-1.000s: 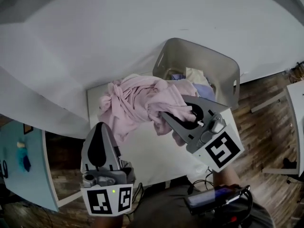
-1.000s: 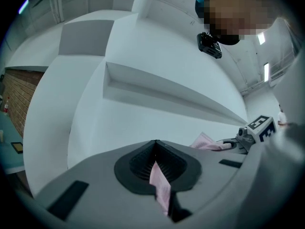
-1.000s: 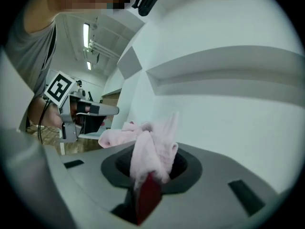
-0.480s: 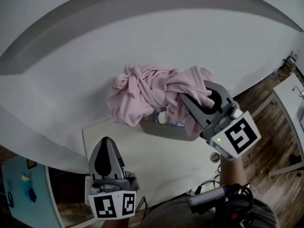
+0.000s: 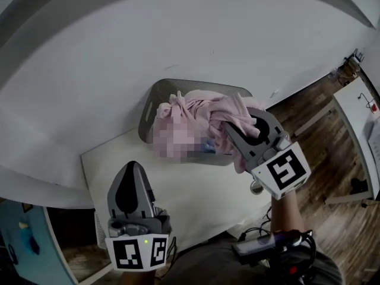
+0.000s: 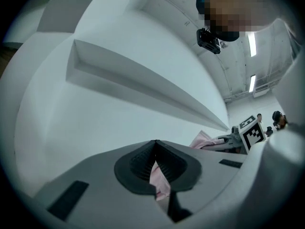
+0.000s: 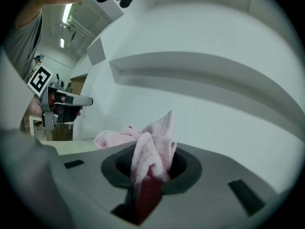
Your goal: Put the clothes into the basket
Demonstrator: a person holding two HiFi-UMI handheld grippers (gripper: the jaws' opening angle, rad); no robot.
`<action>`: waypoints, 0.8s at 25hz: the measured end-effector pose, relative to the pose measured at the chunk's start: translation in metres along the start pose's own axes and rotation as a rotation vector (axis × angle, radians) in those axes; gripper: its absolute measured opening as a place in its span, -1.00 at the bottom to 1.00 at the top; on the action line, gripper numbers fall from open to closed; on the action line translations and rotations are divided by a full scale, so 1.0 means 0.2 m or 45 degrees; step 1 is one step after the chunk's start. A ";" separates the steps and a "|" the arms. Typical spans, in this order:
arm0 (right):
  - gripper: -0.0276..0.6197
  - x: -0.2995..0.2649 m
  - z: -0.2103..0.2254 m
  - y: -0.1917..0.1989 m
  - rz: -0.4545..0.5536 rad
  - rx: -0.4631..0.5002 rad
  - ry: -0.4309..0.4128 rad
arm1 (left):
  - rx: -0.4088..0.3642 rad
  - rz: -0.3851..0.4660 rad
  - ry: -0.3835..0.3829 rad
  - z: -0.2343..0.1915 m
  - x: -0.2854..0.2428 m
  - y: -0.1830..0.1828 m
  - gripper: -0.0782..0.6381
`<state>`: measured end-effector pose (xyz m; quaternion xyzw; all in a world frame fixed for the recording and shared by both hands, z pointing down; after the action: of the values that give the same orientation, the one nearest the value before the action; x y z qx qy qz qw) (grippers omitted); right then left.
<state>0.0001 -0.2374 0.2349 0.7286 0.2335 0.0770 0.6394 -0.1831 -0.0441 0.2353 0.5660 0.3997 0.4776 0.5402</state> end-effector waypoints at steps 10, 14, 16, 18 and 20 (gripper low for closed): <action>-0.56 -0.14 0.07 0.32 -0.267 -0.093 0.007 | 0.013 -0.089 0.031 0.05 -0.13 0.10 -0.76; -0.43 -0.13 0.08 0.37 -0.331 -0.129 0.005 | 0.019 -0.083 0.056 0.07 -0.13 0.10 -0.76; -0.39 -0.10 0.09 0.36 -0.320 -0.155 0.019 | 0.018 -0.076 0.071 0.09 -0.13 0.09 -0.76; -0.43 -0.06 0.10 0.34 -0.295 -0.173 0.036 | 0.018 -0.067 0.085 0.10 -0.12 0.08 -0.76; -0.43 -0.02 0.10 0.32 -0.276 -0.177 0.048 | 0.018 -0.059 0.098 0.12 -0.11 0.07 -0.76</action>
<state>0.0195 -0.2614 0.2951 0.6514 0.3167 0.0371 0.6884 -0.1655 -0.0725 0.2472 0.5416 0.4364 0.4836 0.5313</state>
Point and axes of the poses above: the fingertips, and each gripper's own axes: x backward along the fingers, z to its right, y out of its underside, the point moved 7 cm from there along x, backward along the fingers, and after that the axes turned 10 degrees about -x, right-handed, at the moved point
